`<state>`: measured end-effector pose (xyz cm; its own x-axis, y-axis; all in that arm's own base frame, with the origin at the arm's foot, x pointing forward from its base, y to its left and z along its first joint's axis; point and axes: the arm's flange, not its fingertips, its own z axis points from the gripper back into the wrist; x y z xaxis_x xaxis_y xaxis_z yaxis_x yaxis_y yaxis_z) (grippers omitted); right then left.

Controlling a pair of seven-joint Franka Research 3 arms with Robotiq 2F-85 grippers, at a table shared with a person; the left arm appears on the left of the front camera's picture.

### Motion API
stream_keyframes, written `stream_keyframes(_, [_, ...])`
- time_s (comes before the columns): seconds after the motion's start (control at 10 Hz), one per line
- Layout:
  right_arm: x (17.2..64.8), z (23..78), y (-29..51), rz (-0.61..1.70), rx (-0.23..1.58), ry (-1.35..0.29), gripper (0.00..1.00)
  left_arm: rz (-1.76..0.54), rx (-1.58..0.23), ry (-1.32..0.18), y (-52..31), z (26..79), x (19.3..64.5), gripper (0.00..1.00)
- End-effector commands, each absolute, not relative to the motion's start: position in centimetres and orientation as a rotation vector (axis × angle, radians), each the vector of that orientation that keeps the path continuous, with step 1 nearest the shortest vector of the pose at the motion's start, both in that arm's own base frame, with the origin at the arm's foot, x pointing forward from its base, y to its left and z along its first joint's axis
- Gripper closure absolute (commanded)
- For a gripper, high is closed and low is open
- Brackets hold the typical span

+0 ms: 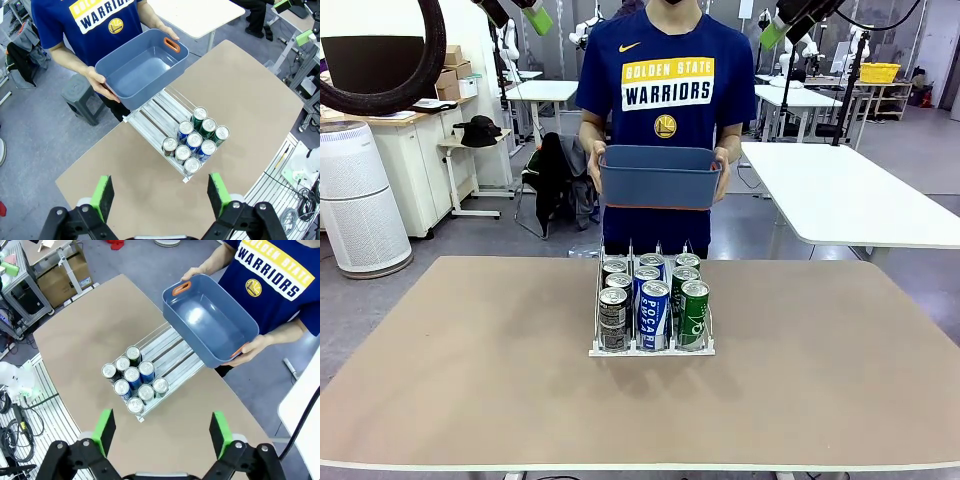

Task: Fill the beverage cans into the dispenser.
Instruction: Place the picked Sprite in the line of the Automatic Can Dispenser with the same cans.

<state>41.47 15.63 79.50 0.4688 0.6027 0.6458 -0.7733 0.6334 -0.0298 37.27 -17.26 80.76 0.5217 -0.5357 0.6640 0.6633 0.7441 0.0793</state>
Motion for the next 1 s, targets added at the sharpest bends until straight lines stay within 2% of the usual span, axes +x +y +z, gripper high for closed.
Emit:
stream_keyframes(0.0, [41.0,79.29,15.74,0.835,0.31,-0.655,0.0,-0.732,-0.188,-0.723,-17.01,80.65,37.18,0.0])
stream_keyframes(0.9, [41.48,79.48,15.64,0.856,0.284,-0.668,0.0,-0.732,-0.188,-0.723,-17.01,80.65,37.18,0.0])
